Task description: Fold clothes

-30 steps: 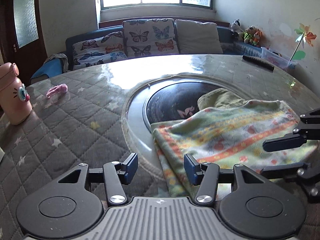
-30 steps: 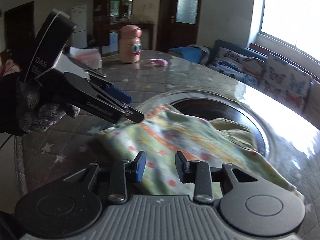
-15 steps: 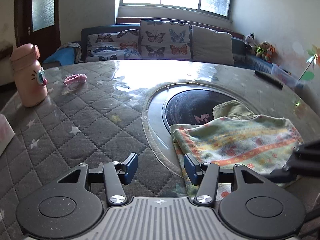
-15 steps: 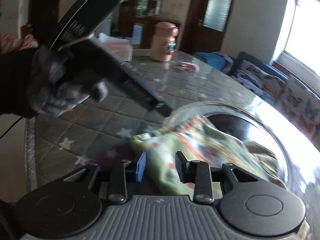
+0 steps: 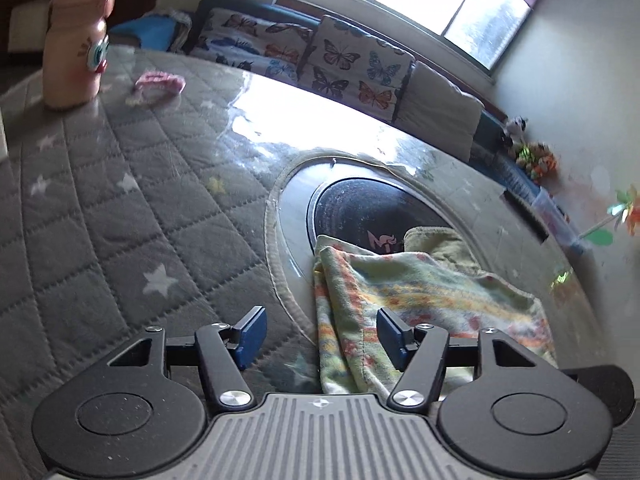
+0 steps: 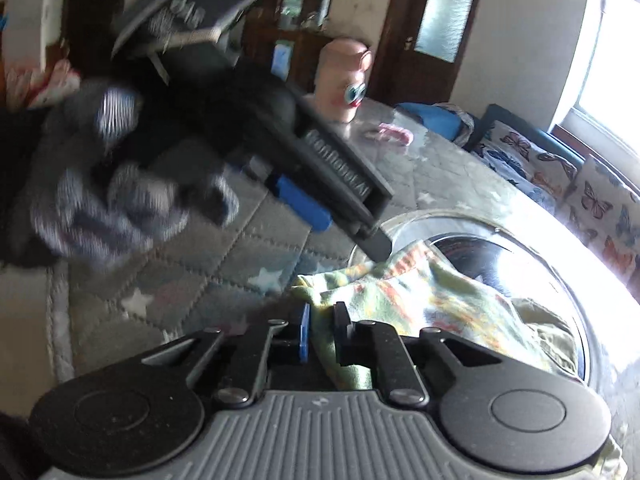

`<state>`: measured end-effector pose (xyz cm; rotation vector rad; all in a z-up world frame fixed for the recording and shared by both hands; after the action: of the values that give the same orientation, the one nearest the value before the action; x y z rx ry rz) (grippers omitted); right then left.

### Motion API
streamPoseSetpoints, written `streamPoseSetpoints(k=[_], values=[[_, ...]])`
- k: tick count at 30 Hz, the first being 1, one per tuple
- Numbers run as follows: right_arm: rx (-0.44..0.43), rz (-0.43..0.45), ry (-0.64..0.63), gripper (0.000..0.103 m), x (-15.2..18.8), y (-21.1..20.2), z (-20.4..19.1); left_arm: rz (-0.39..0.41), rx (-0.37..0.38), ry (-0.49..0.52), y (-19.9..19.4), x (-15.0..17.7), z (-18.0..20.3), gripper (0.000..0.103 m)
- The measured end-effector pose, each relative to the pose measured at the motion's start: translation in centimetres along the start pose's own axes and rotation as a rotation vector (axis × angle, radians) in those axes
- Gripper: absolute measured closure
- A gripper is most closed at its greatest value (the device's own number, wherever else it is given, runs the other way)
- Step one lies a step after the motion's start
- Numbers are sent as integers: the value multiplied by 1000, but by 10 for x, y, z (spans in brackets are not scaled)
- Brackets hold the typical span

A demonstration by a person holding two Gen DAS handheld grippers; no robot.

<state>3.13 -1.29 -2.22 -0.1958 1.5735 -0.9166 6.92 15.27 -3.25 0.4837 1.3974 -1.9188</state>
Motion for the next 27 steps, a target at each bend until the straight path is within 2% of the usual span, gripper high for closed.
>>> streamPoseSetpoints(k=[5, 12, 14, 15, 17, 20, 23, 27], values=[[-12, 46, 69, 94, -6, -18, 12, -1, 63, -134, 1, 0, 1, 34], [-30, 80, 100, 95, -5, -36, 21, -42, 152, -233, 15, 0, 14, 38], [-37, 84, 105, 95, -4, -40, 23, -55, 169, -256, 19, 2, 16, 54], [-41, 86, 108, 95, -3, -41, 23, -61, 177, -267, 21, 3, 17, 58], [-49, 88, 113, 95, -1, -44, 23, -72, 187, -290, 24, 5, 17, 76], [-73, 74, 121, 95, 2, -46, 23, -77, 184, -321, 27, 7, 13, 91], [-85, 69, 149, 95, 6, -50, 28, -73, 171, -314, 27, 8, 11, 92], [-15, 61, 207, 94, 20, -59, 51, -76, 158, -303, 28, 10, 11, 92]])
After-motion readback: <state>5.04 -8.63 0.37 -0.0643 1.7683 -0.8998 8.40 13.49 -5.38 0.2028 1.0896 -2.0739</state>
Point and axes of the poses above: each gripper's, at about its wrist camera, not at the fingertips, and y roughly the way its jaws point, z to its right, x to its underside, the point moved 6 cm from there along y, roughly the way its jaws point, and after that the axes turned 8 degrees about y, right-handed, at the moved point
